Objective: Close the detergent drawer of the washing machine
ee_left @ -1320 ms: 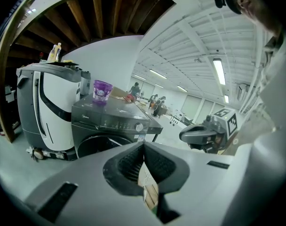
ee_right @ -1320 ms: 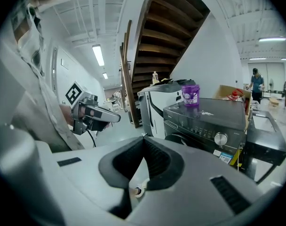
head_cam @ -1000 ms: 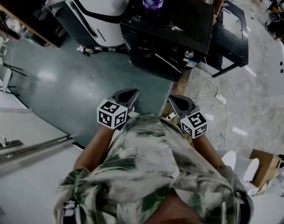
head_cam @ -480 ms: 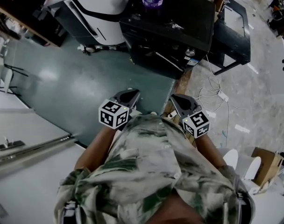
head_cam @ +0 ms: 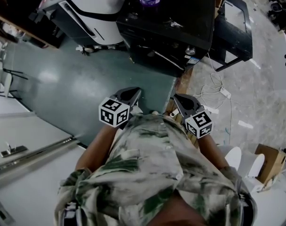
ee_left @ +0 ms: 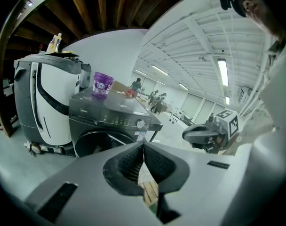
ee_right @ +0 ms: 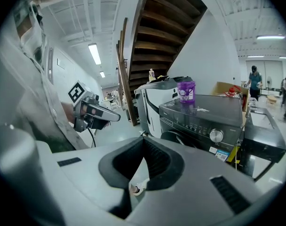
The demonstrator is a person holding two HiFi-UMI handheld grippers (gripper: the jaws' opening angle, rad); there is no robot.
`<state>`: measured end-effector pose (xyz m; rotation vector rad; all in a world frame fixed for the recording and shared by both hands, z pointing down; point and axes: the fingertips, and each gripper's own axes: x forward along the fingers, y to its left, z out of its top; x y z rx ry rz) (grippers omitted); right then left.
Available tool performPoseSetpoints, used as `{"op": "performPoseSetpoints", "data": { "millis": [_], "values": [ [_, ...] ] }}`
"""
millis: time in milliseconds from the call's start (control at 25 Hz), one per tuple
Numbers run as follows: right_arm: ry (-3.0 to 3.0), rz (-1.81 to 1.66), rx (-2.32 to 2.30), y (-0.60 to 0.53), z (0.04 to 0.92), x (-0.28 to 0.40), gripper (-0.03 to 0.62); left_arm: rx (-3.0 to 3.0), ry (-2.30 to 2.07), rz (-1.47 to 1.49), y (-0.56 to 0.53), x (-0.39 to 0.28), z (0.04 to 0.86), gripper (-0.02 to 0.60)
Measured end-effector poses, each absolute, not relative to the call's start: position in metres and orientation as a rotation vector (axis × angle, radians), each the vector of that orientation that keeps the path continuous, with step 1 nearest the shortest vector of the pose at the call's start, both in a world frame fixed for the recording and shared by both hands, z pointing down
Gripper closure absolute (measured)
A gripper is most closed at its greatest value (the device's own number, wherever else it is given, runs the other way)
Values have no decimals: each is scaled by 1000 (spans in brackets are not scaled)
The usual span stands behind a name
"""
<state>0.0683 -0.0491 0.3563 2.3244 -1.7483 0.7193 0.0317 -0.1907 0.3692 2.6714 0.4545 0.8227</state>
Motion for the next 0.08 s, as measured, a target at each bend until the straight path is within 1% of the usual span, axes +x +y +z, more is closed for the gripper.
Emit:
{"op": "performPoseSetpoints", "data": {
  "millis": [80],
  "values": [
    [-1745, 721, 2323, -51, 358, 75, 572, 2661, 451, 823, -194, 38, 372, 557]
  ]
}}
